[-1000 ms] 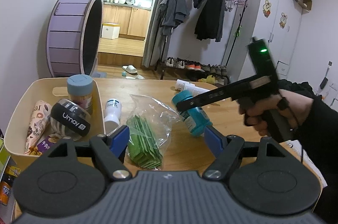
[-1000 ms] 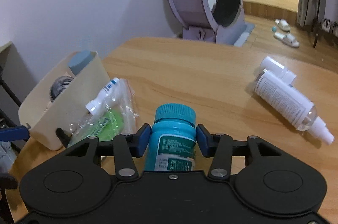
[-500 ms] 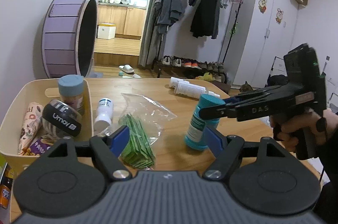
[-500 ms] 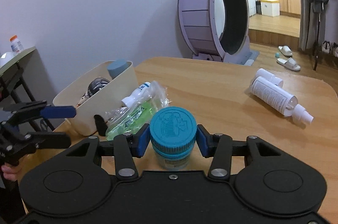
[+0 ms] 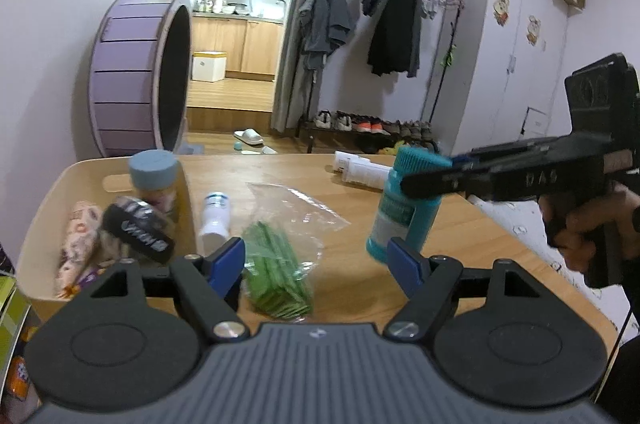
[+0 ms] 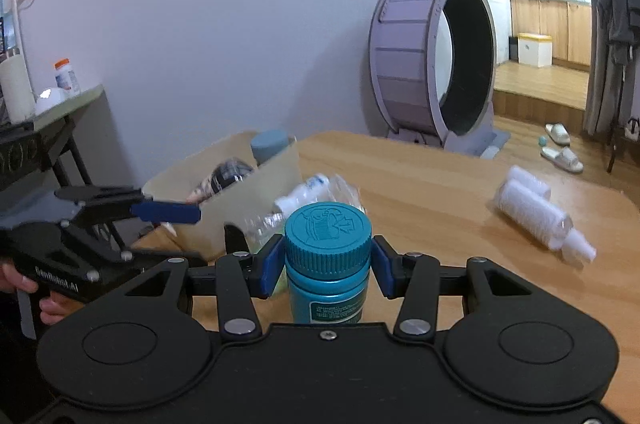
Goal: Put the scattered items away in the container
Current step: 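Carry the teal bottle into the basket and open the right gripper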
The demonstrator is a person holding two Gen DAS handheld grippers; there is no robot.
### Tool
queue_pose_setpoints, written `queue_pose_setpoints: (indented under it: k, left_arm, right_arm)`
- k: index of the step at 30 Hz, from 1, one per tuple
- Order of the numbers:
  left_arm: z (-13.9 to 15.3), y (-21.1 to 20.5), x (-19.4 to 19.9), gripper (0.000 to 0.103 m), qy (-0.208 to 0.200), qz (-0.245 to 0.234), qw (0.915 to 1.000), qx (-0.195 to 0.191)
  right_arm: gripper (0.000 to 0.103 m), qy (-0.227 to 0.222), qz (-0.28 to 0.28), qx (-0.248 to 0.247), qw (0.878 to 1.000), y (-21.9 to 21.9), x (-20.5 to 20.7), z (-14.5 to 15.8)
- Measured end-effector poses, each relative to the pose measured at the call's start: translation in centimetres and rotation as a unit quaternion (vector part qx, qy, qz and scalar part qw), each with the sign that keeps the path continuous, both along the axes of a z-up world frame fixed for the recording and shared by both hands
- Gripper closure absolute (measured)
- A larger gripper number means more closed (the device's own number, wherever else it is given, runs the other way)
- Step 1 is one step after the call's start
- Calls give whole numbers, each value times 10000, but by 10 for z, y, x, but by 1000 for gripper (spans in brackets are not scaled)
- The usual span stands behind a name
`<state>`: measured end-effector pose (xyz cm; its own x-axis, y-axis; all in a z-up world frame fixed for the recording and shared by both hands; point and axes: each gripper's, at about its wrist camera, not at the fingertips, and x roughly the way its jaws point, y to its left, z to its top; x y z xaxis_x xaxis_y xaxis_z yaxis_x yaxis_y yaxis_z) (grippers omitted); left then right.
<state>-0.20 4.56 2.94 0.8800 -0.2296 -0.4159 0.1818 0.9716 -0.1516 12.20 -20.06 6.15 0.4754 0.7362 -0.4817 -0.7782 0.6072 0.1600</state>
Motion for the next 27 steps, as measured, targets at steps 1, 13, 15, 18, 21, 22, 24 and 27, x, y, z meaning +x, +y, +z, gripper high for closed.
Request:
queue_pose_setpoints:
  k: [1, 13, 15, 18, 21, 22, 24, 27]
  left_arm:
    - [0, 5, -3, 26, 0, 52, 10000, -3]
    - [13, 74, -41, 26, -223, 874, 9956, -264]
    - [17, 79, -42, 26, -283, 927, 9948, -323]
    - [19, 83, -45, 26, -318, 949, 9943, -355]
    - [20, 85, -47, 26, -319, 966, 9942, -346]
    - [20, 86, -47, 26, -309, 975, 9942, -340]
    - [20, 88, -47, 26, -297, 987, 9941, -331]
    - [19, 88, -45, 26, -266, 1005, 9941, -315]
  right_arm:
    - [57, -37, 28, 32, 10000, 3, 0, 5]
    - [57, -333, 994, 176, 9943, 101, 6, 37]
    - [57, -332, 1133, 137, 9929, 118, 6, 35]
    - [57, -321, 1319, 62, 9907, 141, 7, 30]
    - [57, -250, 1422, 2, 9895, 156, 9, 21]
    - [57, -222, 1450, -23, 9892, 160, 10, 18]
    - [57, -227, 1493, -162, 9884, 165, 8, 11]
    - [57, -270, 1512, -233, 9879, 169, 5, 5]
